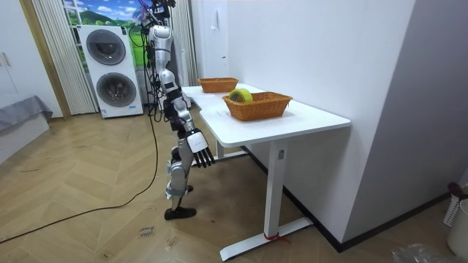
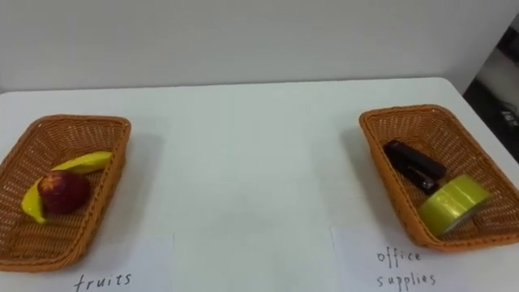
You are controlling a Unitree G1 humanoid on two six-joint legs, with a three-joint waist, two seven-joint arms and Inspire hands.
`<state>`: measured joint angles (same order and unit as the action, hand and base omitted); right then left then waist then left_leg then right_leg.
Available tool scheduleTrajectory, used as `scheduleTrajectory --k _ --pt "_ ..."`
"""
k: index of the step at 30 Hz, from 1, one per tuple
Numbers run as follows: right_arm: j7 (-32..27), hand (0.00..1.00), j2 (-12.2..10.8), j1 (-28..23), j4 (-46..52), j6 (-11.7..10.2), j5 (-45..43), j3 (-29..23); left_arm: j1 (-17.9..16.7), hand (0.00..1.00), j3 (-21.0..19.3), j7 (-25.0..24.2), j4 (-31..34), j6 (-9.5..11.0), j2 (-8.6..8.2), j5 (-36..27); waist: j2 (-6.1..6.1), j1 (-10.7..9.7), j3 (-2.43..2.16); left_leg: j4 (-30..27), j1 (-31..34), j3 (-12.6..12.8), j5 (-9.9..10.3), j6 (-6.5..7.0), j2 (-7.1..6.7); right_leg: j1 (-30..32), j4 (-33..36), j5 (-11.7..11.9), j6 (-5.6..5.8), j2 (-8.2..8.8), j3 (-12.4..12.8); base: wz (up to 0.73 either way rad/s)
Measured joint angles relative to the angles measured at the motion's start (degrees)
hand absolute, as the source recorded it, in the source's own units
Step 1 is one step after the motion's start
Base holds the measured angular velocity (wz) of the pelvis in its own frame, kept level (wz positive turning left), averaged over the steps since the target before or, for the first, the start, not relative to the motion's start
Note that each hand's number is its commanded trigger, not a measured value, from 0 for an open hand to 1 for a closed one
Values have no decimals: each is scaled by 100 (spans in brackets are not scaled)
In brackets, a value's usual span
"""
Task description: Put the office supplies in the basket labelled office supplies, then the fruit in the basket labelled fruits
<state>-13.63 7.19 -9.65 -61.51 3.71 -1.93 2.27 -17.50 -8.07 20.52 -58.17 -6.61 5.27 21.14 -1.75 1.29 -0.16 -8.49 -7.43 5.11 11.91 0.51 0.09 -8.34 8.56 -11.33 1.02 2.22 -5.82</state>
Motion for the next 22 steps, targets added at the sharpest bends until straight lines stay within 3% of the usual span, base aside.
scheduleTrajectory --k 7,22 --pt "106 0 -22 159 115 -120 -269 551 27 0 272 147 31 -41 -21 96 59 91 20 -15 33 -123 1 -3 -1 -70 -4 0 0 4 -174 10" --pt "345 0 -68 108 116 -128 -26 551 15 0 279 116 28 -62 -64 106 60 73 28 -114 79 -325 10 -8 -52 -168 -93 -5 6 41 -374 6"
